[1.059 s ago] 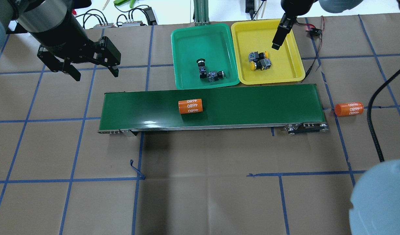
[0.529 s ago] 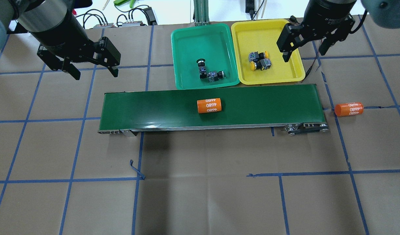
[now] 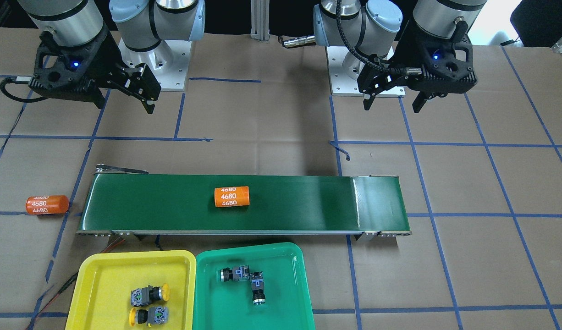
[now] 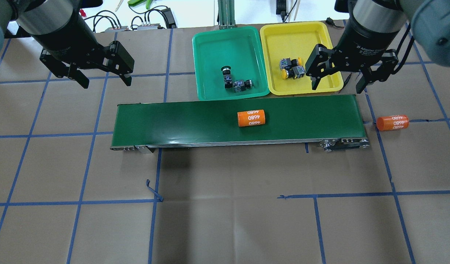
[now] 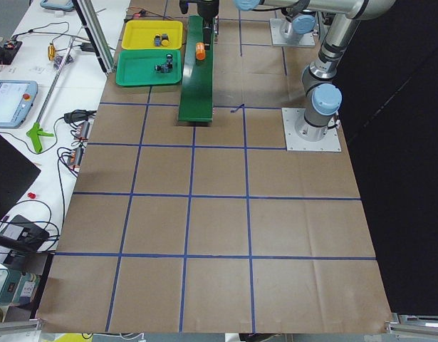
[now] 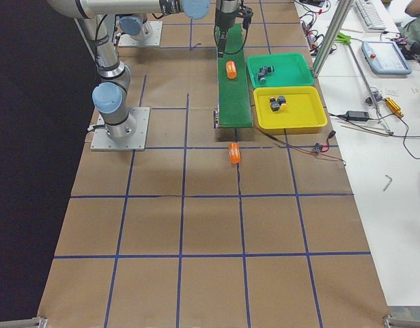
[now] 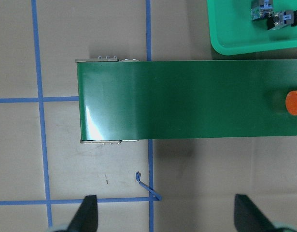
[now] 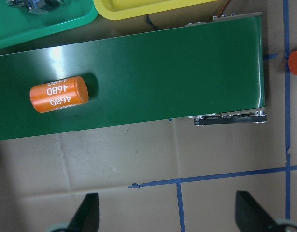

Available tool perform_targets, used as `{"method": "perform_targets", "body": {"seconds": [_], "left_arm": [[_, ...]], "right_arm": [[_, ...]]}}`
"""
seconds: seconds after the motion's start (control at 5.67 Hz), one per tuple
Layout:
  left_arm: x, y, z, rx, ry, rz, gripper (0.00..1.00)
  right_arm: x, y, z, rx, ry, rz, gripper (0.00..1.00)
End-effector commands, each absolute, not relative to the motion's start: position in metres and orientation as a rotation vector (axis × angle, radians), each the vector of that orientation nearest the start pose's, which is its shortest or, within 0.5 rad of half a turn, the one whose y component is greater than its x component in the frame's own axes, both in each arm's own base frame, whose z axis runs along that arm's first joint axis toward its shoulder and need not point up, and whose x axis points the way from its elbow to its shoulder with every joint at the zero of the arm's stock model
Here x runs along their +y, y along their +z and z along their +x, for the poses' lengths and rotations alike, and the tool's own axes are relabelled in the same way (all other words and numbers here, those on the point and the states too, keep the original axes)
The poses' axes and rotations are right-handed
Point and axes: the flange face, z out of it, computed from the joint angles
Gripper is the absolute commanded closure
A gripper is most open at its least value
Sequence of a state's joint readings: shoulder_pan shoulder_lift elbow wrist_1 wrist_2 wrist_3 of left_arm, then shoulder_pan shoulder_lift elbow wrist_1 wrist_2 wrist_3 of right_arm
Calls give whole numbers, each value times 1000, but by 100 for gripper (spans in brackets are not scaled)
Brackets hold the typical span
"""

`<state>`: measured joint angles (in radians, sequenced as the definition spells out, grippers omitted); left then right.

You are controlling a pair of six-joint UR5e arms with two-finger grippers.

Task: Sort buttons by color to trays

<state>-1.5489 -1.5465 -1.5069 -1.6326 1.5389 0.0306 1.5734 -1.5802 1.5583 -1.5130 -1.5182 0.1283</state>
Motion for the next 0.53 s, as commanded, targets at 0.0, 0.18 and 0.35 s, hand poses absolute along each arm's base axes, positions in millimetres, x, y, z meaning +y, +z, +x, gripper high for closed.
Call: {"method": "perform_targets", "body": {"seconds": [0.0, 0.18, 0.35], "left_arm": [[-484, 529, -123, 3175, -58, 3, 1], [-483, 532, -121, 3173, -67, -1, 1], [-483, 532, -121, 3175, -68, -4, 1]], "right_arm": [[-489, 496, 143, 3080, -8, 191, 0], [-490, 496, 145, 3085, -16, 182, 0], [-503, 496, 145, 3089, -26, 173, 0]]}}
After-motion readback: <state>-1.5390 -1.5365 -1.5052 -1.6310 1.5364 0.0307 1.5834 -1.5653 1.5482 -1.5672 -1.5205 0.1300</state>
